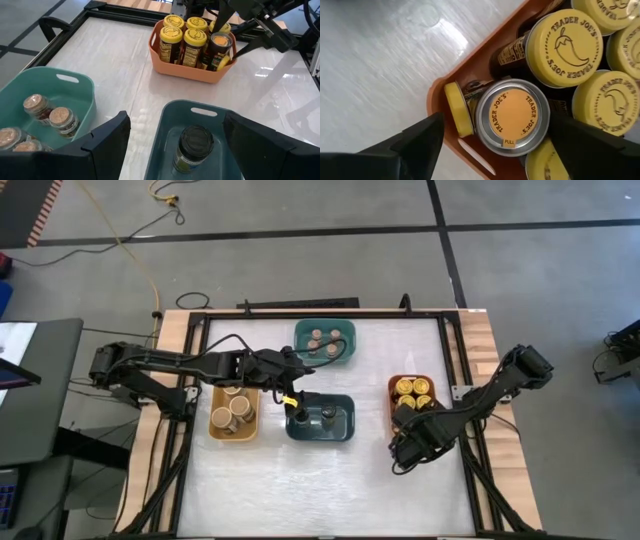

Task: Sort spices by type
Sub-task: Put the yellow seasoning into the orange bin, then return to Home Position

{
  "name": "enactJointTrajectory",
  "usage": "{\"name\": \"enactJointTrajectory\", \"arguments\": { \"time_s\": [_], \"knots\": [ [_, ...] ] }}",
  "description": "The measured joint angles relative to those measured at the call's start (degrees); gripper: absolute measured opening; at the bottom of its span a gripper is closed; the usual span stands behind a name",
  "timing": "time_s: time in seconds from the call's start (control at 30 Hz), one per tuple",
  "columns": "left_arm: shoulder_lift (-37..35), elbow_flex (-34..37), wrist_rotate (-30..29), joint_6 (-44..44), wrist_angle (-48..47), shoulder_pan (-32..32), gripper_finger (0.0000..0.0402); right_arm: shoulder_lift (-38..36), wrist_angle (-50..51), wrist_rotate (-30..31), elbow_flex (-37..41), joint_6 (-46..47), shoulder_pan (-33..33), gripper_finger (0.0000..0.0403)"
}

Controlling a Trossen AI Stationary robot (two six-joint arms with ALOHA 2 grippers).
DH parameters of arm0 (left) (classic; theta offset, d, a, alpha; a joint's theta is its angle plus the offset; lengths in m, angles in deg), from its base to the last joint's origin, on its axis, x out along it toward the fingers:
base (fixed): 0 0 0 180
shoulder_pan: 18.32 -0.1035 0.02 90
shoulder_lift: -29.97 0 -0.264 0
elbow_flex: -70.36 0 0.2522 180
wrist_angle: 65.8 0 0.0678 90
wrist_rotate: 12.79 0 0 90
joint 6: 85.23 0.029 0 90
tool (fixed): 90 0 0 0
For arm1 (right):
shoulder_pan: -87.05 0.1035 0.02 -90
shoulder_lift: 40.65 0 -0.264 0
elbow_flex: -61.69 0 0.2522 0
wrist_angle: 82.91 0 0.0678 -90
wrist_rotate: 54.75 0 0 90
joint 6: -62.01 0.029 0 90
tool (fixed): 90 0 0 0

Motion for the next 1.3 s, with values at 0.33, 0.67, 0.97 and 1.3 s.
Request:
{"name": "enactJointTrajectory", "arguments": {
  "time_s": [0.33, 0.67, 0.97, 1.3],
  "knots": [
    [0.0, 0.0, 0.0, 0.0, 0.4, 0.0, 0.0306, -0.1, 6.7, 0.0, -5.8, -2.6, 0.0, 0.0375],
    [0.0, 0.0, 0.0, 7.5, -0.2, 0.0, 0.0306, -0.1, 15.4, -1.1, -12.9, -7.1, 0.0, 0.0375],
    [-0.6, 1.4, 1.5, 6.4, -1.6, 0.0, 0.0306, -3.0, 8.0, 5.3, -8.3, -11.4, 1.8, 0.0375],
    [-15.5, 15.6, 1.7, 6.4, 6.0, 0.0, 0.0306, -17.4, -5.0, 16.9, 5.3, -12.0, 6.0, 0.0375]
  ]
}}
